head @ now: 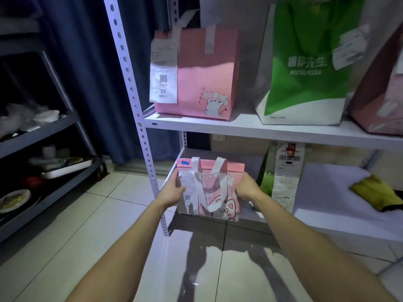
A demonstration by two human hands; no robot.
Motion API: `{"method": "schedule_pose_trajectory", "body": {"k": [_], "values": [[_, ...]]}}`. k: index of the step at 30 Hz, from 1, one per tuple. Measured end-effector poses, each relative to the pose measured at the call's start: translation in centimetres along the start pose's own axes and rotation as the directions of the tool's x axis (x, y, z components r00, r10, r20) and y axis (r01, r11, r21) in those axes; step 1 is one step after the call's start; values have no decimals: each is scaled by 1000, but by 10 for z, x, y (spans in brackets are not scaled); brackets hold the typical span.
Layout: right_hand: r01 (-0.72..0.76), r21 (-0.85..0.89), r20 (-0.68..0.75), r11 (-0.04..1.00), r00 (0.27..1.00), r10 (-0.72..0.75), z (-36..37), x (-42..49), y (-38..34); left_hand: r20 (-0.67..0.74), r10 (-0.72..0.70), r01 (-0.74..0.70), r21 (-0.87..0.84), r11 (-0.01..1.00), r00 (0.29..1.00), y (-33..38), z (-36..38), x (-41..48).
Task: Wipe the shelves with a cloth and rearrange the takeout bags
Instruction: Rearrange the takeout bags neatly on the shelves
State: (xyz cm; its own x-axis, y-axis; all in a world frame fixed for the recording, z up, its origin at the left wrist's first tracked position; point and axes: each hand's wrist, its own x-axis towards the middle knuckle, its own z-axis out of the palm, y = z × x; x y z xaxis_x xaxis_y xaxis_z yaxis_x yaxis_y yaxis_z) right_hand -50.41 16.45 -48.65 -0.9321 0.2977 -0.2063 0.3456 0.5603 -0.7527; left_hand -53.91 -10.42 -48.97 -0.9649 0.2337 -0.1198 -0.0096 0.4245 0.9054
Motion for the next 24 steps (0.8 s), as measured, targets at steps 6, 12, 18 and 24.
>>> {"method": "schedule_pose_trajectory", "body": {"k": [6,12,18,24], "values": [[3,-342,-58,940,998,-24,-21,-17,-17,-185,78,-58,110,992,980,7,-4,-2],[504,-411,-493,760,578,-650,-66,-45,-74,-428,499,-345,388,854,754,66,-15,-8],[450,-601,-348,661,597,-723,-95,-51,-92,-271,769,-476,653,589,579,134,-2,1],[473,-559,-200,681,720,-664,-108,-45,-83,-138,745,-462,706,536,653,139,17,12]]}}
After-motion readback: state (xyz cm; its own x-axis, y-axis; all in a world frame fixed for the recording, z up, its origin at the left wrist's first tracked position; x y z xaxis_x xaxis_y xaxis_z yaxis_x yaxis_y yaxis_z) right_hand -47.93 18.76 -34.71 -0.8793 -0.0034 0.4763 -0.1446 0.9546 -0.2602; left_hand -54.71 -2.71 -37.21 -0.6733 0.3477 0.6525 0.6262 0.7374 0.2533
